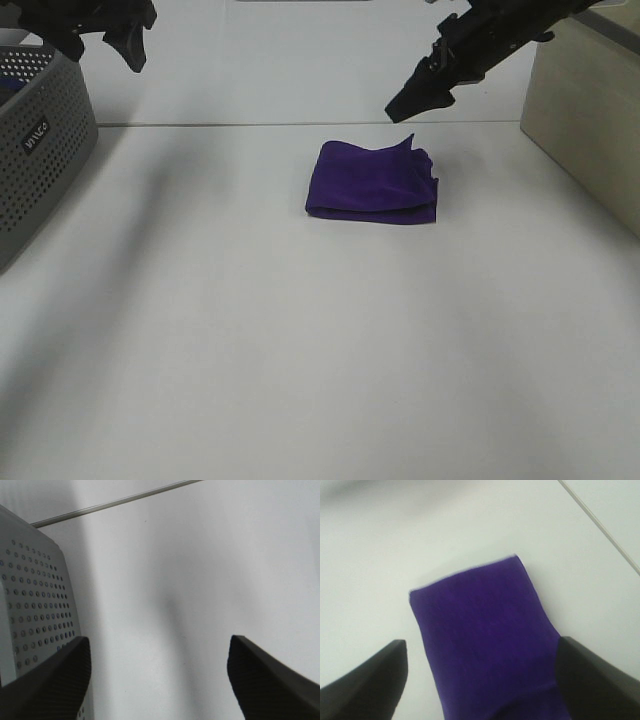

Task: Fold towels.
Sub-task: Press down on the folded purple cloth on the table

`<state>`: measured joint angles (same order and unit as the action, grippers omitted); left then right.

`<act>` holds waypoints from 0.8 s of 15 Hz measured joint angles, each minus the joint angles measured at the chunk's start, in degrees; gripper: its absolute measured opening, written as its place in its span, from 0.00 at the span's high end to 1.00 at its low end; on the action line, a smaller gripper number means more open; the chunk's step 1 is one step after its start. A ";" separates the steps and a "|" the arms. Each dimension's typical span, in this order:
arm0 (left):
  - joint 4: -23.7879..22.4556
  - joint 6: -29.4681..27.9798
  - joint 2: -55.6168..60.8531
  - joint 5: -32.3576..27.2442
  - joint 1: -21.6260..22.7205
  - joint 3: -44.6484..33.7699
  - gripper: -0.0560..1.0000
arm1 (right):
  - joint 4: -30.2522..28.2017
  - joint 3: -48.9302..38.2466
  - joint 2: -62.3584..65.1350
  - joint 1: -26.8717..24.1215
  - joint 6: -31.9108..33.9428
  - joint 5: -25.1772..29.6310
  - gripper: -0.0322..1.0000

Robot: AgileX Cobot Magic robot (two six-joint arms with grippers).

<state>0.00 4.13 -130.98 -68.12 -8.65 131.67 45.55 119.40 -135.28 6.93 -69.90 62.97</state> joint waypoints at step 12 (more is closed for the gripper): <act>1.15 0.00 0.00 -0.11 0.00 0.00 0.29 | -8.54 0.00 -9.00 0.52 1.89 -4.93 0.23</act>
<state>1.15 4.13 -130.98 -68.24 -8.65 131.67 37.01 119.40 -144.27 7.45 -68.01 58.04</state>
